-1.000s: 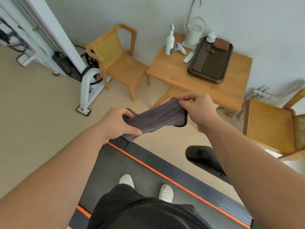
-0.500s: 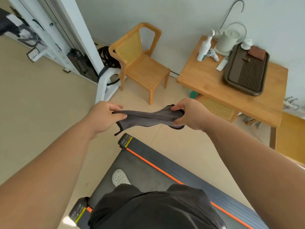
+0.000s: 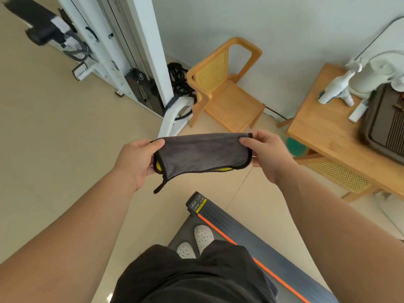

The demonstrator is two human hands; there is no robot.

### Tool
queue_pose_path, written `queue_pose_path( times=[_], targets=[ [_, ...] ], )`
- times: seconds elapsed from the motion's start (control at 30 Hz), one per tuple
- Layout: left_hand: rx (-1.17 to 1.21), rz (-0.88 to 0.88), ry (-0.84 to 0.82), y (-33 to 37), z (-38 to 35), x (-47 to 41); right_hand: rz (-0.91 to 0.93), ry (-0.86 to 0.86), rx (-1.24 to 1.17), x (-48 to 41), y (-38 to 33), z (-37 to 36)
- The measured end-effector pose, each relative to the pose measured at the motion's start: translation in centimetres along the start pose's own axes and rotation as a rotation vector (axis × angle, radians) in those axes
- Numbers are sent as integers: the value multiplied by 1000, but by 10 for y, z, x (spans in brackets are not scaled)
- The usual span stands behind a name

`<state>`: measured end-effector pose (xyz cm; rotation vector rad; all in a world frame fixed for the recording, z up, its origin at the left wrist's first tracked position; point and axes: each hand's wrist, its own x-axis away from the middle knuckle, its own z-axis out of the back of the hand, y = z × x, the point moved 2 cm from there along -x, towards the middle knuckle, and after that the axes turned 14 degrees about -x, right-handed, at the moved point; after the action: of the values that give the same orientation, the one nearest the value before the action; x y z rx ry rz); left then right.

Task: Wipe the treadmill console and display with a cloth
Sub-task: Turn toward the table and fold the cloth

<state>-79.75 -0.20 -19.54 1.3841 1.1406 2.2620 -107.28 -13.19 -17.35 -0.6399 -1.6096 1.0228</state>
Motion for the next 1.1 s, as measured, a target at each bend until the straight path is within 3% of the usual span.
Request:
queue_pose_path(
  times=[0.1,0.27,0.43,0.6,0.73,0.8,0.9,0.93,1.1],
  targets=[
    [-1,24,62,9,6,-24,48,94,41,-24,3,-30],
    [-10,-19,10,23,-10,-76,110,162,79,-60,16,-97],
    [-48,-127,-105,15,-14,-162,175,53,81,-118,58,-174],
    [-44,-298,-368,-10,21,-270,289,-99,121,-192,117,-258],
    [-132,-336,-342,-20,69,-321,197,-222,79,-214,135,-309],
    [-183,-323,-341,-9,83,-339,165,-131,89,-224,129,-317],
    [-289,-335,-455,18,84,-357,271,244,183,-241,120,-301],
    [-312,-347,-516,28,79,-360,266,279,188,-246,120,-292],
    [-261,-285,-799,70,31,-373,107,148,-280,-276,122,-247]
  ],
)
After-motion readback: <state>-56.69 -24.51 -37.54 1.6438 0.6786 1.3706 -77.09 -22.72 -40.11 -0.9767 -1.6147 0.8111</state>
